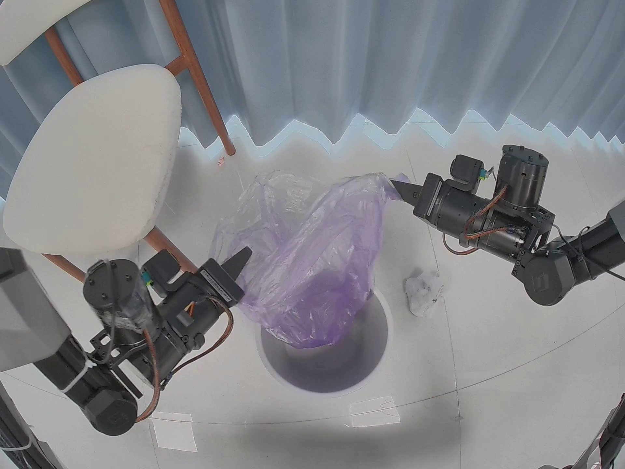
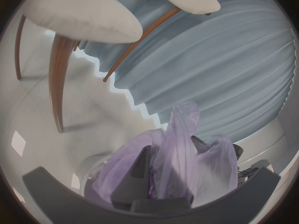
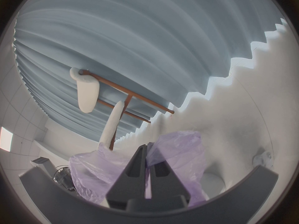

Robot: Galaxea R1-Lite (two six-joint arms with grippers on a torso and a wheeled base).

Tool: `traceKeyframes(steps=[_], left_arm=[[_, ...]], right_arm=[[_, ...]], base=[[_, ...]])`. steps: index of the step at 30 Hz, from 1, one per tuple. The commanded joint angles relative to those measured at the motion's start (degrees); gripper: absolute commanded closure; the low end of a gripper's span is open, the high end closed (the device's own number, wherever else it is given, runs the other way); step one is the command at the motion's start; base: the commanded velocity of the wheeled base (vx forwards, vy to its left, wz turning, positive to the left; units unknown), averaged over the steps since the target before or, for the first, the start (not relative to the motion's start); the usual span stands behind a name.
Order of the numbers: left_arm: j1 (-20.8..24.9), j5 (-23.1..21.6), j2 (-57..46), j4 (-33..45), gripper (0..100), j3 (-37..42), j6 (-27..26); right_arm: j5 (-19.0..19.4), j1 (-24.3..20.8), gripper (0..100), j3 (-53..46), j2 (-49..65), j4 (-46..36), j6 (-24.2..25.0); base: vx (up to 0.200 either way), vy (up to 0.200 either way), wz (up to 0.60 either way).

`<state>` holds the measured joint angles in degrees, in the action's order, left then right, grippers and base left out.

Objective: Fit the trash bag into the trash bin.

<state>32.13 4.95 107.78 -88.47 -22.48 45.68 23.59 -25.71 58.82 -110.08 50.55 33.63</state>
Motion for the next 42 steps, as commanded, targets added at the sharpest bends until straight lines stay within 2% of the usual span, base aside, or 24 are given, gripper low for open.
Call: traceKeyframes(steps=[1, 12, 16, 20, 25, 31, 38, 42], left_arm=[[0.03, 2.70, 10.96, -0.13, 100, -3.45, -1.56], [-1.99, 2.61, 17.82, -0.21, 100, -7.14, -1.73], [-2.34, 2.52, 20.10, -0.21, 100, -7.40, -1.91], [-3.66, 3.40, 24.15, -0.21, 100, -11.09, -3.40], [-5.15, 4.54, 24.59, -0.30, 100, -10.83, -3.40], [-6.82, 4.45, 24.32, -0.21, 100, -17.16, -3.84], [-7.44, 4.45, 23.53, -0.13, 100, -18.39, -3.67], [-7.79, 4.63, 24.50, -0.13, 100, -16.98, -3.75]], right_arm=[[0.14, 4.18, 100, 1.74, -5.23, -0.72, 0.03], [0.14, 6.99, 100, -4.50, -12.00, 7.63, -1.20], [0.23, 7.08, 100, -8.55, -14.46, 12.38, -1.20], [0.05, 6.99, 100, -10.48, -19.56, 18.79, -1.38], [0.14, 7.52, 100, -15.93, -20.96, 25.73, -1.38], [0.14, 7.96, 100, -15.49, -23.16, 26.53, -1.38], [-0.30, 9.19, 100, -8.19, -21.75, 27.40, -1.03], [-0.47, 10.24, 100, -8.46, -23.34, 27.67, -1.03]], base=[[0.000, 0.000, 0.00], [0.000, 0.000, 0.00], [0.000, 0.000, 0.00], [0.000, 0.000, 0.00], [0.000, 0.000, 0.00], [0.000, 0.000, 0.00], [0.000, 0.000, 0.00], [0.000, 0.000, 0.00]])
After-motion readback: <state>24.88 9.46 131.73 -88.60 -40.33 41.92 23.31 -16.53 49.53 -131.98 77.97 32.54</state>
